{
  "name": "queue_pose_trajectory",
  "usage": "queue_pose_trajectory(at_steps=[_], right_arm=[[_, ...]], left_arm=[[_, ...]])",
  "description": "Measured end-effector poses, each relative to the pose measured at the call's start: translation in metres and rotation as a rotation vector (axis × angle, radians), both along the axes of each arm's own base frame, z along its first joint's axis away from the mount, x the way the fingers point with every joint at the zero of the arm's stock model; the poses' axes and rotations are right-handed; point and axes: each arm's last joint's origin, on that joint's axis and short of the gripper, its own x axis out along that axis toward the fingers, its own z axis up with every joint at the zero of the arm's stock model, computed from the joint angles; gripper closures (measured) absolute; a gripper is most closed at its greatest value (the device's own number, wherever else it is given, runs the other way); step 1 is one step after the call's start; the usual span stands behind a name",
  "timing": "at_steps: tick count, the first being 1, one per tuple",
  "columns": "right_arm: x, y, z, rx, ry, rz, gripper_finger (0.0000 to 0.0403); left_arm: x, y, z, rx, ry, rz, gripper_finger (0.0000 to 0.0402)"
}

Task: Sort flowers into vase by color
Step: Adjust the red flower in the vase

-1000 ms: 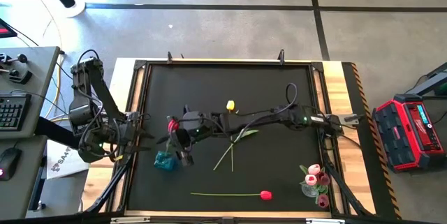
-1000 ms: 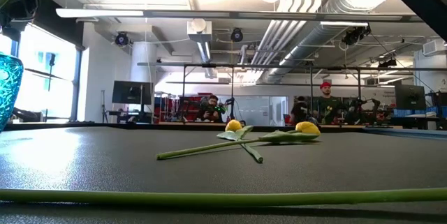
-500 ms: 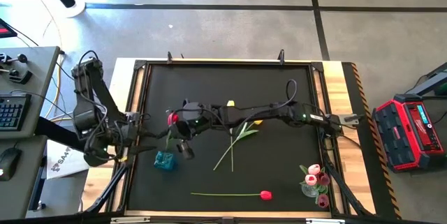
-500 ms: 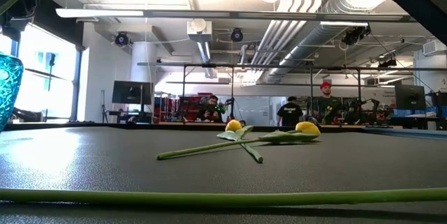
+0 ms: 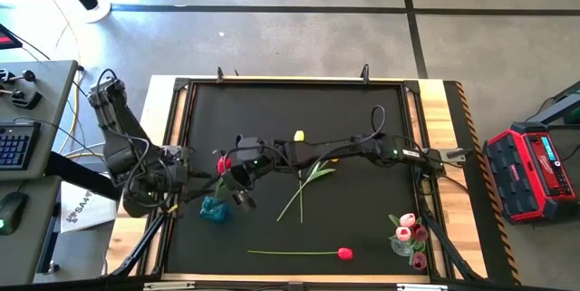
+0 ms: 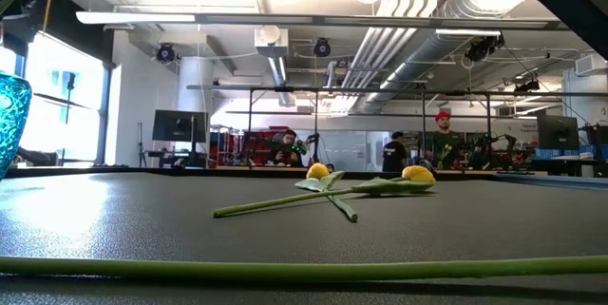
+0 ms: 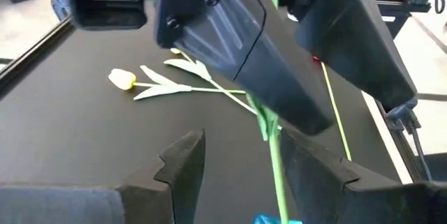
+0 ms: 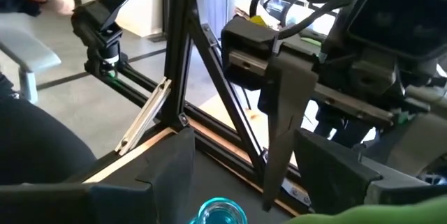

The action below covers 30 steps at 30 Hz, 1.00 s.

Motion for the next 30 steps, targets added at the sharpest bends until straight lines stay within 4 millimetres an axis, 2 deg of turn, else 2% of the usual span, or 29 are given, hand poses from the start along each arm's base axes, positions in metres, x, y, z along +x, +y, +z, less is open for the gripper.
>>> queue_pose_trajectory(at_steps=[14,17,26,30], right_arm=[[-0.001,0.005,0.000,-0.010,-0.002,0.010,0.0171],[-0.001,0.007,-0.001,-0.010,0.007,0.014,0.0171],[-0.002,0.009,-0.002,0.027,0.038,-0.007,0.0171],[-0.002,0.009,-0.002,0.044,0.050,-0.011,0.0171]], left_arm=[[0.026,-0.009,-0.003,0.028,0.052,-0.057,0.0235],[0.028,-0.009,-0.001,0.033,0.037,-0.066,0.0262],[0.028,-0.010,0.000,0.043,0.037,-0.081,0.0386],[0.027,-0.010,-0.001,0.063,0.040,-0.095,0.0392]])
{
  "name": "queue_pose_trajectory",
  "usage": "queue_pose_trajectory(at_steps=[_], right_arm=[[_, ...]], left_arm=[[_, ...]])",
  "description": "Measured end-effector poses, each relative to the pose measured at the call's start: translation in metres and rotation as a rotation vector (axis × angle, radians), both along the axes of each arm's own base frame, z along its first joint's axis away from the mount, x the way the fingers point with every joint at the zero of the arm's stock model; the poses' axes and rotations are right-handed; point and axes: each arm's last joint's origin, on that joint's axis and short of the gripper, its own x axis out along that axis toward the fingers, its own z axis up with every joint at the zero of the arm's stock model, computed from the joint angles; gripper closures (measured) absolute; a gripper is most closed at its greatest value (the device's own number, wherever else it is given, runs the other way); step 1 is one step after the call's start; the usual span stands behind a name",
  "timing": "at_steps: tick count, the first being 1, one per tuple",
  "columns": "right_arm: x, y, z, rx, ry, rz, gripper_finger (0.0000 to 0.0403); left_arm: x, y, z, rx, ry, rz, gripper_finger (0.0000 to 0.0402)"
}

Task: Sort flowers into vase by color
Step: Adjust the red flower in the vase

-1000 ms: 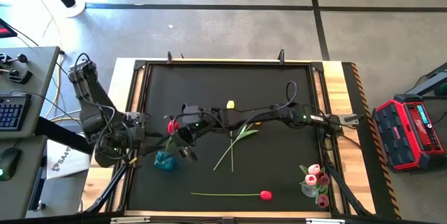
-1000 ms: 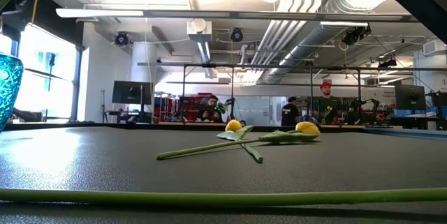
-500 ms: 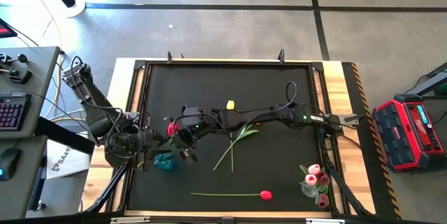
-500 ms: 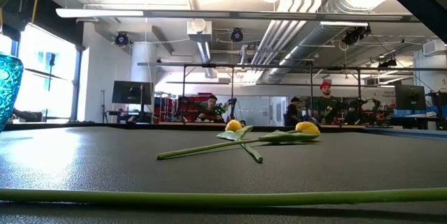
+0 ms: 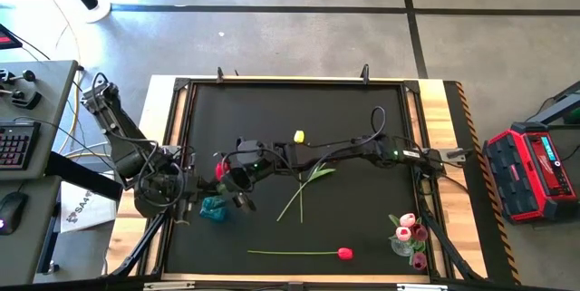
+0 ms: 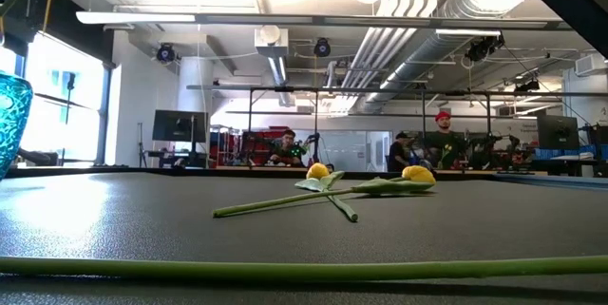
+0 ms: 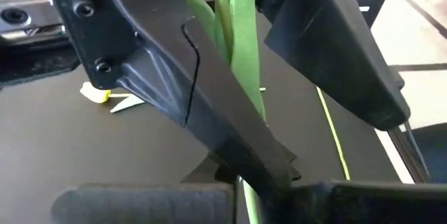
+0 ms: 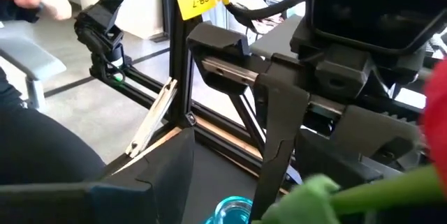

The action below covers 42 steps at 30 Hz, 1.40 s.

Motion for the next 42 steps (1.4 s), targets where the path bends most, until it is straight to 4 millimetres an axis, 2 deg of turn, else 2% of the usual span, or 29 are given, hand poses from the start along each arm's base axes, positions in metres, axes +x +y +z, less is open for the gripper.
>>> queue_pose_trajectory(at_steps=[6,14,21,30,36,42], right_arm=[[-0.004,-0.009,0.008,0.048,0.039,0.012,0.0171],[-0.020,-0.024,0.045,0.198,0.049,0.230,0.0171],[-0.020,-0.023,0.045,0.217,0.070,0.230,0.0171],[-0.021,-0.022,0.045,0.250,0.096,0.258,0.0171],[-0.021,-0.022,0.045,0.280,0.119,0.259,0.0171],[-0.019,-0.025,0.042,0.380,0.224,0.095,0.0171]], left_arm=[[-0.005,-0.004,0.001,0.057,-0.027,-0.020,0.0399],[-0.013,-0.012,0.001,0.093,-0.074,-0.031,0.0400],[-0.018,-0.019,-0.002,0.032,-0.068,-0.039,0.0400],[-0.024,-0.039,-0.016,0.090,-0.093,-0.030,0.0398],[-0.029,-0.047,-0.021,0.099,-0.139,0.001,0.0365],[-0.030,-0.049,-0.023,0.040,-0.125,0.008,0.0304]])
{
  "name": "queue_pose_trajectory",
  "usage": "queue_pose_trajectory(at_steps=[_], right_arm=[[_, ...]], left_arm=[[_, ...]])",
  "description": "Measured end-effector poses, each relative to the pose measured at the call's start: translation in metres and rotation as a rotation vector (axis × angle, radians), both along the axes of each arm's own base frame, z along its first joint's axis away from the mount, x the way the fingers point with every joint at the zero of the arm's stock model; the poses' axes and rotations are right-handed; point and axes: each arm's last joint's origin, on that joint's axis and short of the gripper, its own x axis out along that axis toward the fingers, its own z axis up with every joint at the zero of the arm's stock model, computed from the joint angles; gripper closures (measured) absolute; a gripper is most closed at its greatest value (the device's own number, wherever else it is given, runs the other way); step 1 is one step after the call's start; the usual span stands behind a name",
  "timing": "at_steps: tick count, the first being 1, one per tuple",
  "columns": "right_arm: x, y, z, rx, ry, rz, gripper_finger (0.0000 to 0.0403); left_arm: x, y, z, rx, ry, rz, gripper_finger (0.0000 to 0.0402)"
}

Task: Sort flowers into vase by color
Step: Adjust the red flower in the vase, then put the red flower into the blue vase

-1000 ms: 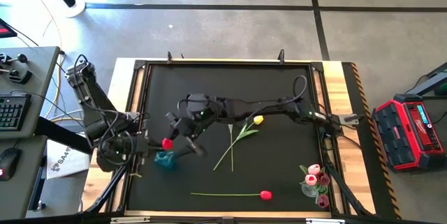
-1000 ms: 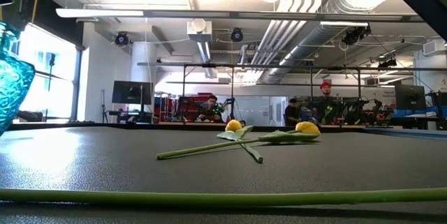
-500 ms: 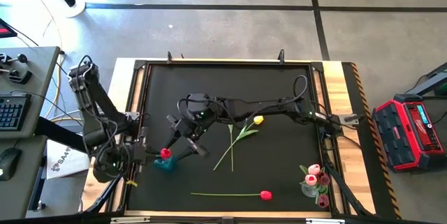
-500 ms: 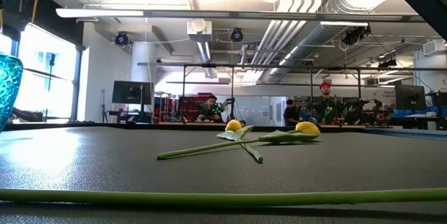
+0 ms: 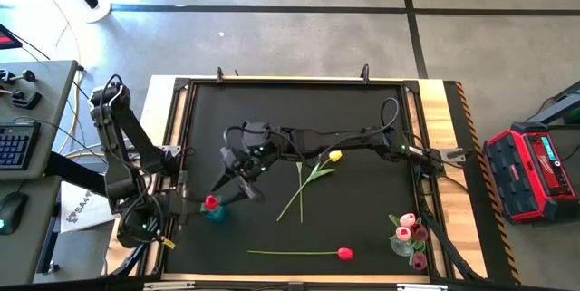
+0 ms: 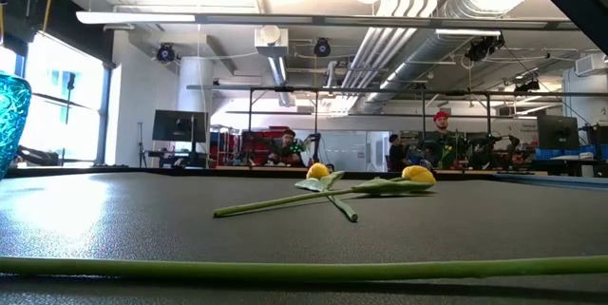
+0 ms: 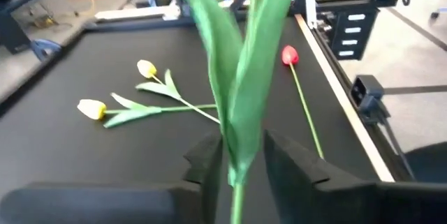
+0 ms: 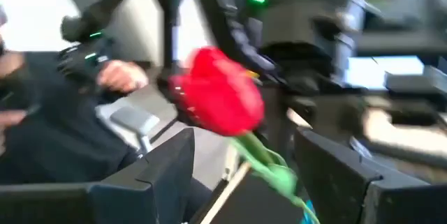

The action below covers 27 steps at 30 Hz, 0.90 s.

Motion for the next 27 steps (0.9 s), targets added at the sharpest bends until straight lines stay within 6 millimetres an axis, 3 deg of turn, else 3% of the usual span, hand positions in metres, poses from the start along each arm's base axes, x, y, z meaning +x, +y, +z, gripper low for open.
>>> queue_pose_trajectory(at_steps=[6,11,17,22,27], right_arm=[[-0.004,-0.004,-0.012,0.052,0.233,-0.134,0.0171],[-0.006,-0.002,-0.019,0.072,0.334,-0.165,0.0171],[-0.014,-0.006,-0.027,0.003,0.475,-0.405,0.0171],[-0.029,-0.016,-0.035,-0.120,0.641,-0.677,0.0171],[-0.046,-0.015,-0.044,-0.225,0.806,-0.840,0.0171]], left_arm=[[-0.001,-0.001,0.001,-0.055,0.081,-0.068,0.0239],[-0.004,0.002,0.016,-0.092,0.099,-0.132,0.0207],[-0.013,0.012,0.031,-0.112,0.078,-0.199,0.0198],[-0.021,0.023,0.036,-0.102,0.079,-0.222,0.0197],[-0.024,0.036,0.038,-0.093,0.076,-0.193,0.0197]])
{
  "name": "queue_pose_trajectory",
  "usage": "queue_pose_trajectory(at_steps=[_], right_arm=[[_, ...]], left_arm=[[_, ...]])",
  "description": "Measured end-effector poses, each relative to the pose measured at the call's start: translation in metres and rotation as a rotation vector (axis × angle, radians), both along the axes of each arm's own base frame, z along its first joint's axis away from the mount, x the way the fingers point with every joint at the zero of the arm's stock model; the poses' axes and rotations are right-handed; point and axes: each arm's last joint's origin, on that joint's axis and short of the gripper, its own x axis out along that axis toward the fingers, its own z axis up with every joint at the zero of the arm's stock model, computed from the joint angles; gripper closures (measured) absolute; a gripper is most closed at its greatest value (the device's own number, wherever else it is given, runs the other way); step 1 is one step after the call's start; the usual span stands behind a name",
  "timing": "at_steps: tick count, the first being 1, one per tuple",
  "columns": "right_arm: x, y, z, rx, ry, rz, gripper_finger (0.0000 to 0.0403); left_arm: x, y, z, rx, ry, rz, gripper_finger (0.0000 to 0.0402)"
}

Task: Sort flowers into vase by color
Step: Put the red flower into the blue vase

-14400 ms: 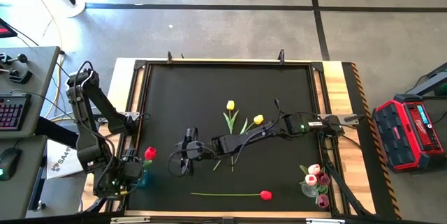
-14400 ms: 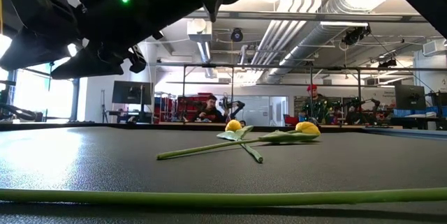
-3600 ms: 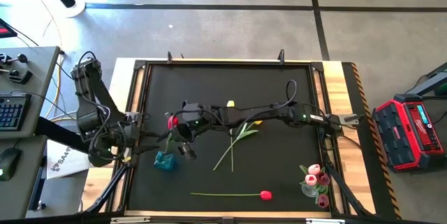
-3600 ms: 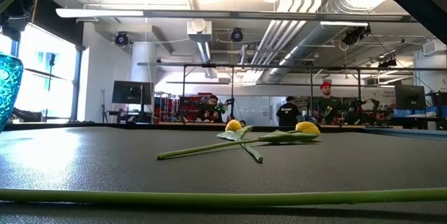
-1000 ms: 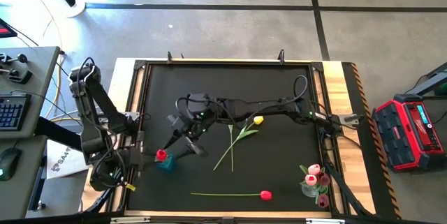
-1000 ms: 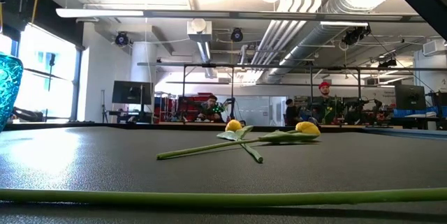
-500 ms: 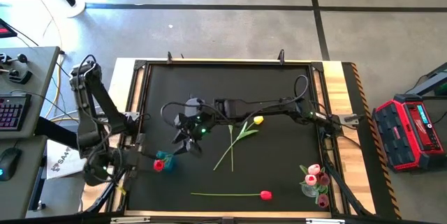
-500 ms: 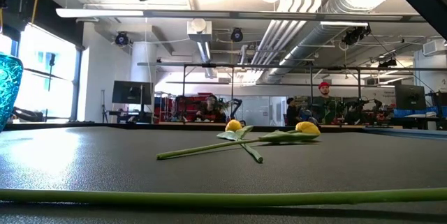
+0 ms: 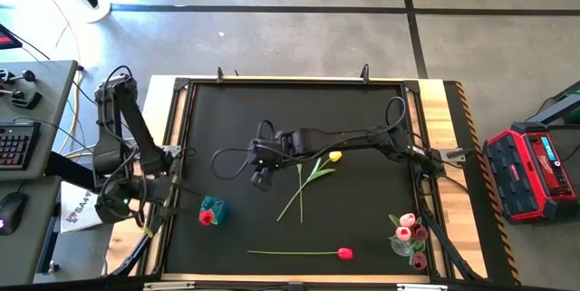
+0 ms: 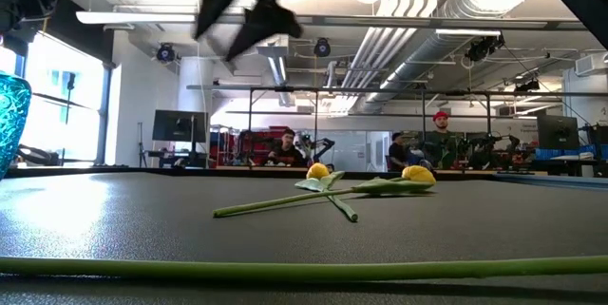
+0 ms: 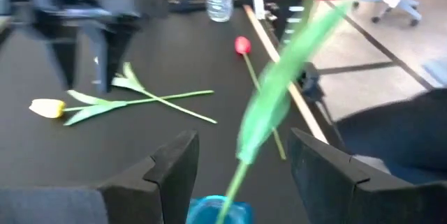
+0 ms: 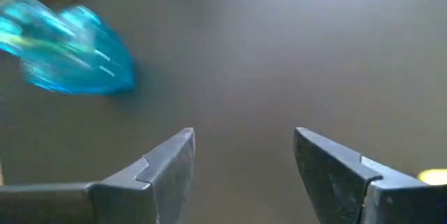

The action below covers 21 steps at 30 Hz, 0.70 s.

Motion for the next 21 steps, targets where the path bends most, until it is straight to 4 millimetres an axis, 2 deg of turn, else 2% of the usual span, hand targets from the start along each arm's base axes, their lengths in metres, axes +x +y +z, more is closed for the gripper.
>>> queue_pose_trajectory(at_steps=[4,10,16,21], right_arm=[[-0.014,0.003,-0.008,-0.046,0.145,-0.090,0.0171],[-0.030,0.000,-0.031,-0.084,0.322,-0.247,0.0172],[-0.042,-0.002,-0.062,-0.093,0.473,-0.294,0.0172],[-0.053,-0.007,-0.076,-0.108,0.556,-0.303,0.0172]], left_arm=[[-0.003,0.014,0.002,0.007,-0.012,0.042,0.0206],[-0.008,0.032,0.006,-0.004,-0.063,0.095,0.0234],[-0.011,0.047,-0.001,0.001,-0.098,0.149,0.0247],[-0.014,0.059,-0.004,0.022,-0.113,0.206,0.0248]])
